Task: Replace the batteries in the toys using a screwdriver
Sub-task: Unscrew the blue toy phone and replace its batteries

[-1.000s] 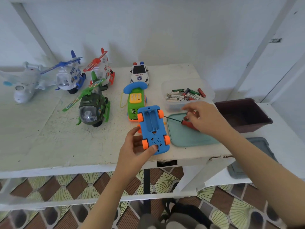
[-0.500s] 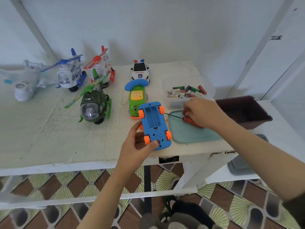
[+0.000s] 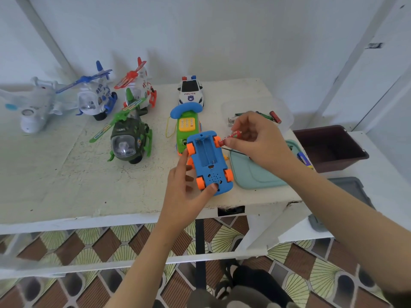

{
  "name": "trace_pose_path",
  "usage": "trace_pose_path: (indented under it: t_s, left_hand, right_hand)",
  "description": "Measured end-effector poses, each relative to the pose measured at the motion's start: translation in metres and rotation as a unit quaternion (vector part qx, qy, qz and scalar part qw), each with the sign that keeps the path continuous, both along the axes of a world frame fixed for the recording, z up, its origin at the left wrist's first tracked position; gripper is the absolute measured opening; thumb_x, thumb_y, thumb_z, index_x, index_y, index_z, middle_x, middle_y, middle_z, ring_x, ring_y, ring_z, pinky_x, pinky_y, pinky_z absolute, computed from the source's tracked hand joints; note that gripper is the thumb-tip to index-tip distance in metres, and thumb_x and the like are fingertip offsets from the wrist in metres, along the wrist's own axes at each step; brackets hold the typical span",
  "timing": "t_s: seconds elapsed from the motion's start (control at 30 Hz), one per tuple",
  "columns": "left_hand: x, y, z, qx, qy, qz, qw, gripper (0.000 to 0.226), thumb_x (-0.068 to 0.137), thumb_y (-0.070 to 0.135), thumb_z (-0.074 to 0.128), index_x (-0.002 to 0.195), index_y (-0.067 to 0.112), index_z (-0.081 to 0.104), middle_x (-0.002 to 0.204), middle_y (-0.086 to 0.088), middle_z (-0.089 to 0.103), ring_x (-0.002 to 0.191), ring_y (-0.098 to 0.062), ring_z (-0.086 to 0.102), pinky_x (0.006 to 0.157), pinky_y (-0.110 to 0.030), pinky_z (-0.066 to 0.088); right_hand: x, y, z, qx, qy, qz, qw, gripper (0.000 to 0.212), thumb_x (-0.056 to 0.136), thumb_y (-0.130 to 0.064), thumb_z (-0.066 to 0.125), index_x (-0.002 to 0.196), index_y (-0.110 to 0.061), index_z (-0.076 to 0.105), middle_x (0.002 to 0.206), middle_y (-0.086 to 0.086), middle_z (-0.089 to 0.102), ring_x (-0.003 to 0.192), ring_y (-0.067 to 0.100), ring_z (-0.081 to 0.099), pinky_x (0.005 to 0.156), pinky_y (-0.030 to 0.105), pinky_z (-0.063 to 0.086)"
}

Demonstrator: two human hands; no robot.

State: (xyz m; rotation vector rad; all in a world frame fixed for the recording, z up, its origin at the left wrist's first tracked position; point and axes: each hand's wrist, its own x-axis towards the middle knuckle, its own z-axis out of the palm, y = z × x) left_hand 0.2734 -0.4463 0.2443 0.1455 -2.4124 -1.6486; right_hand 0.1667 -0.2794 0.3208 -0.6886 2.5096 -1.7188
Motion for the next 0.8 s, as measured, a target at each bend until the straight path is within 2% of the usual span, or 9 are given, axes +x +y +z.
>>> trace_pose_path:
  t_s: [0.1,0.2,0.3,0.37,0.47,0.57,0.6,0.7,0.8]
  left_hand:
    - [0.000,-0.002,-0.001,-0.043,0.005,0.021,0.999,0.101,0.066,0.065,0.061,0.153,0.039,0.016,0.126,0.012,0.038,0.122,-0.006,0.041,0.099,-0.021,0.038]
    - [-0.003,-0.002,0.001,-0.090,0.048,0.015,0.995,0.099,0.072,0.061,0.060,0.154,0.030,0.014,0.147,0.001,0.028,0.141,-0.017,0.026,0.114,-0.030,0.024]
    - [-0.007,-0.003,0.003,-0.119,0.084,-0.007,0.989,0.091,0.077,0.056,0.059,0.151,0.038,0.010,0.162,0.003,0.006,0.148,-0.004,0.000,0.112,-0.008,0.004]
    - [-0.010,-0.003,0.005,-0.140,0.111,-0.022,0.984,0.088,0.080,0.051,0.060,0.152,0.034,0.012,0.163,0.004,0.003,0.148,-0.001,0.001,0.110,-0.004,0.003]
    - [-0.013,-0.005,0.004,-0.150,0.135,-0.040,0.979,0.084,0.082,0.046,0.061,0.152,0.029,0.017,0.163,0.003,0.006,0.149,-0.006,0.007,0.114,-0.009,0.007]
    - [-0.016,-0.005,0.000,-0.115,0.119,-0.050,0.985,0.086,0.082,0.046,0.062,0.153,0.027,0.017,0.164,0.001,0.006,0.150,-0.007,0.004,0.116,-0.012,0.009]
    - [-0.016,-0.005,-0.002,-0.098,0.114,-0.054,0.987,0.087,0.083,0.045,0.062,0.153,0.025,0.016,0.164,0.001,0.007,0.150,-0.008,0.004,0.118,-0.017,0.012]
    - [-0.016,-0.005,-0.009,-0.050,0.118,-0.071,0.989,0.088,0.085,0.041,0.064,0.154,0.023,0.013,0.162,0.000,0.016,0.150,-0.021,0.013,0.119,-0.050,0.025]
    - [-0.017,-0.006,-0.009,-0.038,0.125,-0.073,0.989,0.087,0.085,0.038,0.065,0.153,0.031,0.011,0.161,-0.001,0.022,0.149,-0.024,0.020,0.114,-0.057,0.031]
  right_hand:
    - [0.005,-0.007,0.002,-0.044,-0.004,0.013,0.999,0.016,0.079,-0.010,0.076,0.084,-0.017,0.062,0.074,-0.001,0.062,0.066,0.007,0.055,0.065,0.026,0.050]
    - [0.006,-0.012,-0.003,-0.021,0.014,0.014,1.000,0.017,0.082,-0.010,0.073,0.092,-0.022,0.066,0.076,-0.001,0.065,0.068,0.008,0.056,0.067,0.030,0.051]
    - [0.006,-0.016,-0.005,0.003,0.022,0.005,1.000,0.033,0.079,-0.012,0.077,0.103,-0.021,0.055,0.075,-0.007,0.062,0.063,-0.001,0.053,0.062,0.013,0.045]
    - [0.006,-0.017,-0.006,0.009,0.035,-0.002,0.999,0.039,0.077,-0.012,0.078,0.098,-0.019,0.047,0.073,-0.007,0.062,0.060,-0.003,0.052,0.058,0.010,0.042]
    - [0.008,-0.019,-0.005,0.014,0.070,-0.003,0.997,0.040,0.077,-0.014,0.079,0.088,-0.025,0.043,0.072,-0.009,0.060,0.060,-0.001,0.052,0.057,0.010,0.041]
    - [0.008,-0.020,-0.005,0.032,0.106,0.004,0.994,0.034,0.079,-0.016,0.077,0.085,-0.026,0.044,0.073,-0.010,0.061,0.061,0.002,0.051,0.058,0.010,0.040]
    - [0.007,-0.020,-0.006,0.038,0.111,0.007,0.993,0.030,0.080,-0.016,0.075,0.088,-0.024,0.047,0.075,-0.010,0.063,0.062,0.003,0.051,0.059,0.011,0.041]
    - [0.007,-0.021,-0.006,0.050,0.118,0.012,0.992,0.021,0.082,-0.013,0.072,0.095,-0.019,0.056,0.077,-0.012,0.066,0.065,0.008,0.054,0.062,0.012,0.043]
    - [0.006,-0.021,-0.008,0.074,0.139,0.015,0.987,0.019,0.083,-0.014,0.071,0.098,-0.018,0.060,0.076,-0.016,0.062,0.068,0.010,0.055,0.063,0.013,0.044]
